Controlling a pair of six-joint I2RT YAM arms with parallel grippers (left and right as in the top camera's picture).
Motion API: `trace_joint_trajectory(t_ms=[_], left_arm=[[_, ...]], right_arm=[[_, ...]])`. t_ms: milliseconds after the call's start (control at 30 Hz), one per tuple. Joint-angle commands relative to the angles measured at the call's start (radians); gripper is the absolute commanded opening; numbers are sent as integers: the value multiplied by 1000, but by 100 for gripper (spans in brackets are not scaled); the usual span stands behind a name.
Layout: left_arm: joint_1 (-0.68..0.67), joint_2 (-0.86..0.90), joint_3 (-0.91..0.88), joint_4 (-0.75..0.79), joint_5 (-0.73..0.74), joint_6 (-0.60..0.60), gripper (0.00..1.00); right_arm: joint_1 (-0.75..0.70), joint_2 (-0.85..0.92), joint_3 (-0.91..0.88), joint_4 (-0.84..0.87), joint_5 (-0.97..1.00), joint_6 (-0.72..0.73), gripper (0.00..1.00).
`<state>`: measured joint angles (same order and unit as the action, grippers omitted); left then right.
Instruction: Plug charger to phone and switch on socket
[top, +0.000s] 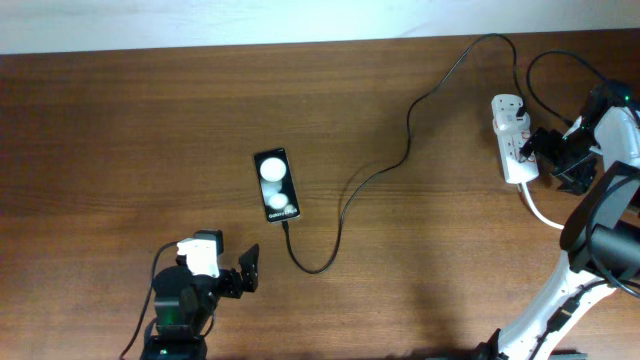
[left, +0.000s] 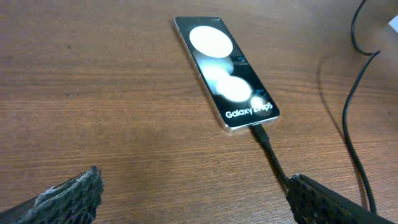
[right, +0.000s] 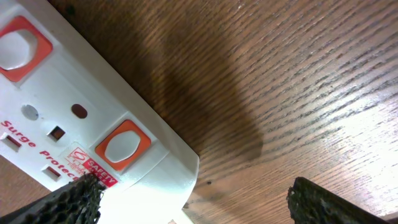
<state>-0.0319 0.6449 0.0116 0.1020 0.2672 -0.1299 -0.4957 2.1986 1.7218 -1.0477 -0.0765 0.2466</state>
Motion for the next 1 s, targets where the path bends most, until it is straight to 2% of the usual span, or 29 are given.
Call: trace_joint_trajectory(t_ms=[0,100,267,467,633,967], left_arm=[[4,-43,-3,-59,-56,13,99],[4,-161,-3,-172,-93,14,99],[4,-358,-3,-169,-100,42,99],[4,-523,-3,-171,-101,216,99],[4,-641,-3,-175,-132,219,99],[4,-640,-3,-172,-134,237,99]], right_arm=[[0,39,0,-3,35,-6,99],[1,39,0,-3,35,-6,99],[1,39,0,-3,35,-6,99],[1,39,0,-3,35,-6,99],[1,39,0,-3,35,-6,99],[1,39,0,-3,35,-6,99]])
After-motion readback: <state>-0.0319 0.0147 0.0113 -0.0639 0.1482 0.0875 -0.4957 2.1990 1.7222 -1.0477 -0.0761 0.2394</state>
